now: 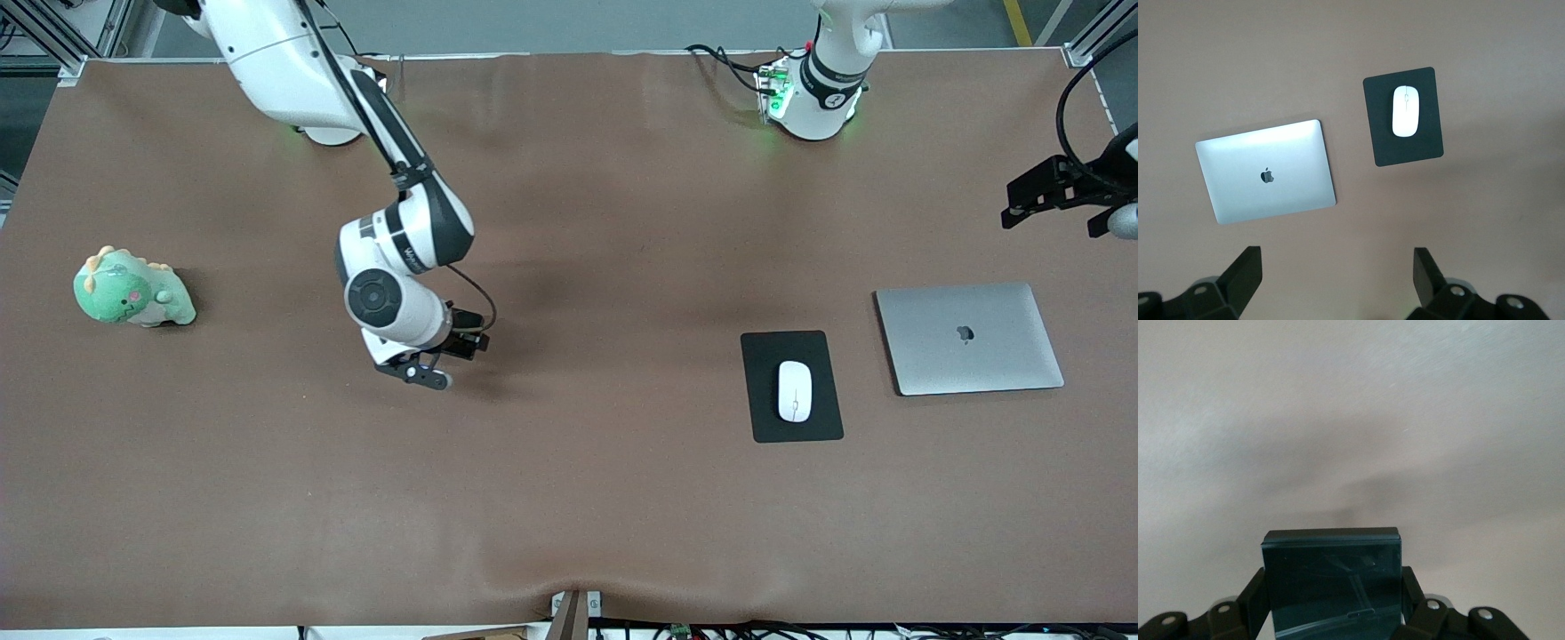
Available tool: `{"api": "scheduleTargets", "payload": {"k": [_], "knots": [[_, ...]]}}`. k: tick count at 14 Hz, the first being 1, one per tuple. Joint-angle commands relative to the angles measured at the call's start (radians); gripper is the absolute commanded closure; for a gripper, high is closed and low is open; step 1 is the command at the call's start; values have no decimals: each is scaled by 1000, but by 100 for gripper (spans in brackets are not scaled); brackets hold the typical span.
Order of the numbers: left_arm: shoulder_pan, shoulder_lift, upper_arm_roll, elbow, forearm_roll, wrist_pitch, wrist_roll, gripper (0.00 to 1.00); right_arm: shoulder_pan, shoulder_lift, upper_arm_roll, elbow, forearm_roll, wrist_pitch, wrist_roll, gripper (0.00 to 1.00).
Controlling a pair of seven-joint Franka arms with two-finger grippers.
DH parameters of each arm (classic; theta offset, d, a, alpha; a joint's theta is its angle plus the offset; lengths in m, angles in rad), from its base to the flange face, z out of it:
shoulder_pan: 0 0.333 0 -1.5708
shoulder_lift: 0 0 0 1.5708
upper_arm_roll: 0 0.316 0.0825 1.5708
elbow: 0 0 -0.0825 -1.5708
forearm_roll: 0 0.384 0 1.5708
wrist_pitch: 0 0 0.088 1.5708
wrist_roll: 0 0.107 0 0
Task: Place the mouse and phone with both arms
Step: 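Carry the black phone with the right gripper toward the plush toy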
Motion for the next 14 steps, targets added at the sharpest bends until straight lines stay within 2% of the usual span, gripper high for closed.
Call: {"api": "scheduleTargets", "payload": {"k": [1,5,8,14], "knots": [[7,28,0,2,9,-18,14,0,-62,-42,13,-18,3,-50,-56,100],[71,10,-1,11,19,-19,31,0,-154,-63,11,-28,0,-98,-174,100],[45,26,-21,8,34,-19,20,0,-209,-68,2,-44,-23,-103,-241,100],[45,39,-81,21,32,-15,20,0,-324,-65,4,-74,-123,-107,-318,100]]}}
